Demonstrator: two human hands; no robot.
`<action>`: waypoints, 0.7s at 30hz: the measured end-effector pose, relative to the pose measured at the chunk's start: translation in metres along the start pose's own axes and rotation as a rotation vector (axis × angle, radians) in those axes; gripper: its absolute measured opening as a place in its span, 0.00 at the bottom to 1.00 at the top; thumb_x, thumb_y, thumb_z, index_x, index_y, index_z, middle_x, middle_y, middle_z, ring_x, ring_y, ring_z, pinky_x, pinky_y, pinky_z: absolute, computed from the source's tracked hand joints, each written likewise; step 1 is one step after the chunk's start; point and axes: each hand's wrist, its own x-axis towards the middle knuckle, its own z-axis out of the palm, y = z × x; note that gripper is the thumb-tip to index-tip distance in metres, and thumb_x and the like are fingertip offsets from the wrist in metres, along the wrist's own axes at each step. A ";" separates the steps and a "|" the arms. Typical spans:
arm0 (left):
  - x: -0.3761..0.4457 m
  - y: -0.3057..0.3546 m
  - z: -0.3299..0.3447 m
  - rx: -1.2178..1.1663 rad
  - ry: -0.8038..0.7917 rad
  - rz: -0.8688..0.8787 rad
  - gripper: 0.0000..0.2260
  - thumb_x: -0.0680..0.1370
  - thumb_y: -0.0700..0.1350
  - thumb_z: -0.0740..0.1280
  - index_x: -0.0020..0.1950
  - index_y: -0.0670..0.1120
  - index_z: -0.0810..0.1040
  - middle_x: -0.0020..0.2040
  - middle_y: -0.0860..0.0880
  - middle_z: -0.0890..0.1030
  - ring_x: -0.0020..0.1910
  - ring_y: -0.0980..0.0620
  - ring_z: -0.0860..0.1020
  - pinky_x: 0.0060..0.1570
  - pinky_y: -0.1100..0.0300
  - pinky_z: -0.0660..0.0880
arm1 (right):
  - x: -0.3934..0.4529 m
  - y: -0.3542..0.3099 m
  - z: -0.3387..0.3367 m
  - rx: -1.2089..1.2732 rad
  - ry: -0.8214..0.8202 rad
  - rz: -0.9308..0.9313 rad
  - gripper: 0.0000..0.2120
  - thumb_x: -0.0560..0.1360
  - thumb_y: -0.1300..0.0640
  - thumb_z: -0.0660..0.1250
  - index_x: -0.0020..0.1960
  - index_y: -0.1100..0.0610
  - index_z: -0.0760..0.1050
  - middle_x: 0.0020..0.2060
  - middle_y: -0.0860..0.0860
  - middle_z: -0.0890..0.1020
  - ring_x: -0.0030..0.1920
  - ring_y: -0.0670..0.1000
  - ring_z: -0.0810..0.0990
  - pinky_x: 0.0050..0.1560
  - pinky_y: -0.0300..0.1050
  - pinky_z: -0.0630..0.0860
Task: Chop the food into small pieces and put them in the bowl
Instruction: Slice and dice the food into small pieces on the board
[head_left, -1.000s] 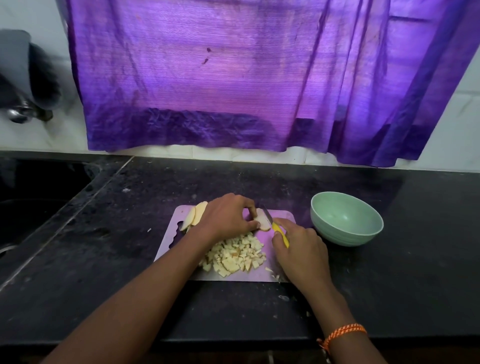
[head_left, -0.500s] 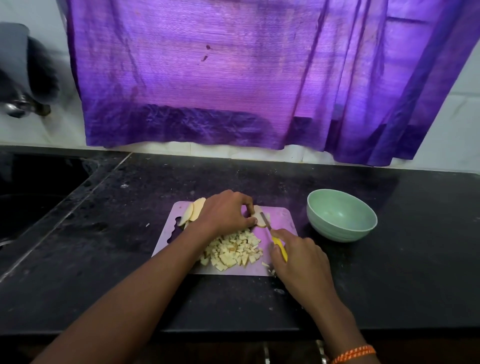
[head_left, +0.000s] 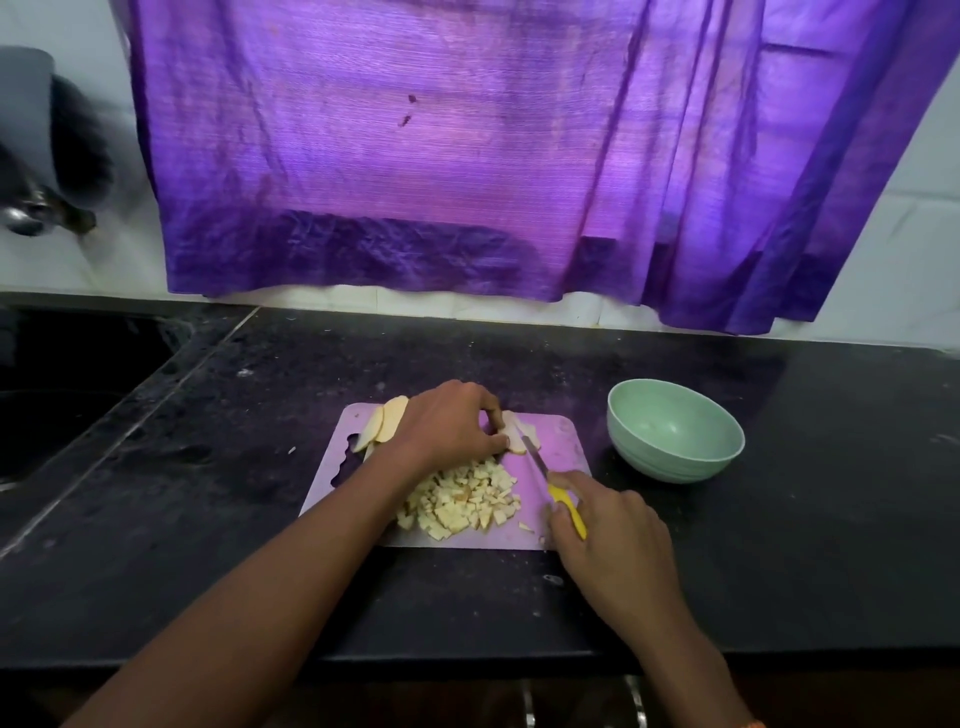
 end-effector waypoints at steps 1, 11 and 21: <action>0.000 0.000 0.000 -0.003 0.003 0.000 0.11 0.74 0.63 0.75 0.50 0.58 0.87 0.57 0.61 0.85 0.51 0.58 0.82 0.48 0.53 0.83 | 0.007 -0.003 0.002 -0.015 -0.005 -0.001 0.20 0.81 0.42 0.59 0.72 0.41 0.71 0.45 0.49 0.82 0.43 0.51 0.74 0.40 0.48 0.68; 0.000 -0.001 -0.001 -0.010 0.008 -0.006 0.13 0.74 0.64 0.77 0.51 0.58 0.87 0.59 0.62 0.85 0.49 0.58 0.81 0.46 0.56 0.81 | 0.054 -0.012 0.019 -0.013 0.015 0.007 0.19 0.81 0.47 0.60 0.71 0.44 0.74 0.50 0.55 0.83 0.50 0.58 0.79 0.44 0.50 0.72; -0.001 -0.001 -0.002 -0.031 -0.002 -0.018 0.13 0.74 0.63 0.78 0.50 0.56 0.88 0.57 0.61 0.86 0.49 0.57 0.81 0.48 0.54 0.82 | 0.051 -0.013 0.019 -0.011 0.049 -0.017 0.19 0.81 0.48 0.61 0.70 0.44 0.75 0.48 0.56 0.83 0.47 0.59 0.79 0.40 0.48 0.66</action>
